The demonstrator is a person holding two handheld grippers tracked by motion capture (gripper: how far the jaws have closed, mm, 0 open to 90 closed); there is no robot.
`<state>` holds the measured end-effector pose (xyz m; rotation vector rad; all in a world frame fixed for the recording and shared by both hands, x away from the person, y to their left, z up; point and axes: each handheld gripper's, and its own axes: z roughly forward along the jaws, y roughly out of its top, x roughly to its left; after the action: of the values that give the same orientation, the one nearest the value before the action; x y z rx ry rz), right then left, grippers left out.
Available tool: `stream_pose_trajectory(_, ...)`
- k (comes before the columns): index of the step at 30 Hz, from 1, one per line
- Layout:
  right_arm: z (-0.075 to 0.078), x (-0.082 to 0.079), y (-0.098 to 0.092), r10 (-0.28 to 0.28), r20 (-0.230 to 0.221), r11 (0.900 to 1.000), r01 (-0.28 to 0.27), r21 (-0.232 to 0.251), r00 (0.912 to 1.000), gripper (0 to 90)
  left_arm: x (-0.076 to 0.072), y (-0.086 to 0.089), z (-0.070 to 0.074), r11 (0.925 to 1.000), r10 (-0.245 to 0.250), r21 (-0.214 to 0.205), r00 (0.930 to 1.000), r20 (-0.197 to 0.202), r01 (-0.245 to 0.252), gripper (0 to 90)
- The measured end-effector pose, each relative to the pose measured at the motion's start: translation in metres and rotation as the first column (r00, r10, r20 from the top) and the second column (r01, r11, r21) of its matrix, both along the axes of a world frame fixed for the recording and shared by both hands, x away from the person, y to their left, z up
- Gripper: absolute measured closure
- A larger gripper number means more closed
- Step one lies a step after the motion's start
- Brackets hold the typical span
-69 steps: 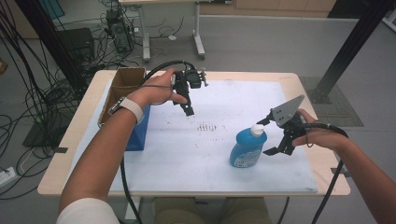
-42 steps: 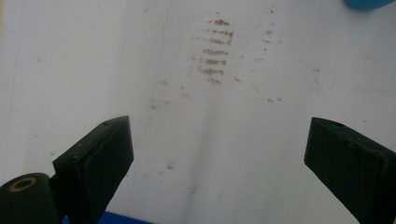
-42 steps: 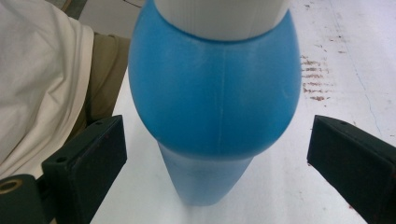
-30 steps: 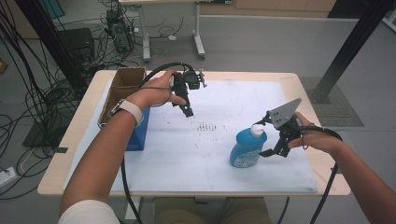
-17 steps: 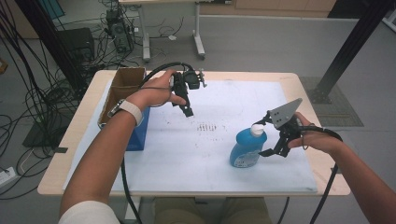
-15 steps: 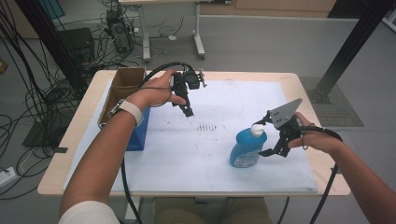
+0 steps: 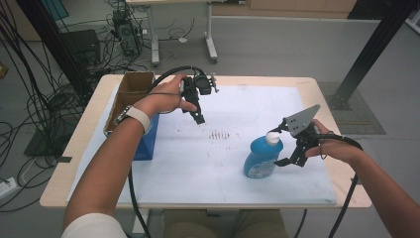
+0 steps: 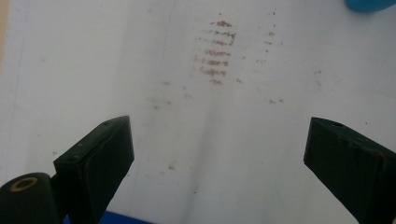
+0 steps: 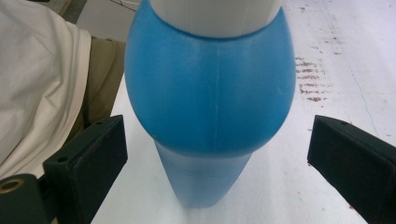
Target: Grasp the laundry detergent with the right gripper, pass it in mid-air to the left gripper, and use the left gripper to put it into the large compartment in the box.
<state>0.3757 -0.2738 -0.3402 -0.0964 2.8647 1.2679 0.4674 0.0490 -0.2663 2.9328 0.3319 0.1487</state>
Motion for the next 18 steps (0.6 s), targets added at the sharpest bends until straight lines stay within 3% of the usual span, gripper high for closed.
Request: stream_pose_trajectory(18,-0.0014,0.0003,-0.0010,-0.001,-0.004,1.0000,0.001,-0.002,1.0000,4.5,0.0001,0.0007,-0.0006,1.0000,-0.001,0.001,1.0000,0.000,0.001,8.8)
